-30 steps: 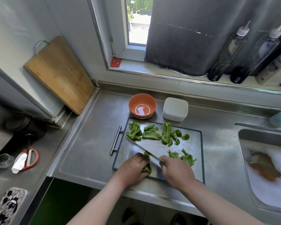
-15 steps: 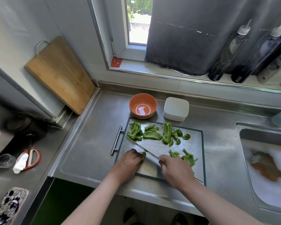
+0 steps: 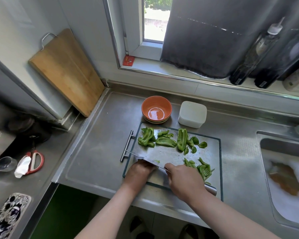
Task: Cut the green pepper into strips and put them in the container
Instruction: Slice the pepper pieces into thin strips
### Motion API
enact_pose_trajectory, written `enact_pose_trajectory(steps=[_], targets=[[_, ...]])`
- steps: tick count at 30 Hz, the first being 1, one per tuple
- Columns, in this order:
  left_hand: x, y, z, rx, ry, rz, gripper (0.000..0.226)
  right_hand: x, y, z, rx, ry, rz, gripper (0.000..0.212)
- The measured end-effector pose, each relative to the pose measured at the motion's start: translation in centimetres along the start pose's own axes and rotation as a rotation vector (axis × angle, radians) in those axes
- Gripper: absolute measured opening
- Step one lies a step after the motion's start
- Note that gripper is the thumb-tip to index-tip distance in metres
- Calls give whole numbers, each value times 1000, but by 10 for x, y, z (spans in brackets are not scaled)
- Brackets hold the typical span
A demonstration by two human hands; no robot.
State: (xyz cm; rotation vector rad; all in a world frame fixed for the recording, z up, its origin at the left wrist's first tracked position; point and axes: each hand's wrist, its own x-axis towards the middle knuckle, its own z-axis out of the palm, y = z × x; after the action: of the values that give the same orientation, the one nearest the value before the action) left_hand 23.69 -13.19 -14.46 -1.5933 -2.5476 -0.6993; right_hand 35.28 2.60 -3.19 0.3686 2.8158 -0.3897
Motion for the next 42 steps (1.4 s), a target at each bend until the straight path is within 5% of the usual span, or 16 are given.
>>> enact_pose_trajectory(steps=[6,21,42], targets=[[4,-8,-2,-109,57,5,17,7,2,-5,-9,-37,25,13],[8,-8,-4,-146,185,2,20,12,3,-1,24,-60,26,9],[4,-11,2,-261,151,-54,4,61,4,5,269,-224,125,13]])
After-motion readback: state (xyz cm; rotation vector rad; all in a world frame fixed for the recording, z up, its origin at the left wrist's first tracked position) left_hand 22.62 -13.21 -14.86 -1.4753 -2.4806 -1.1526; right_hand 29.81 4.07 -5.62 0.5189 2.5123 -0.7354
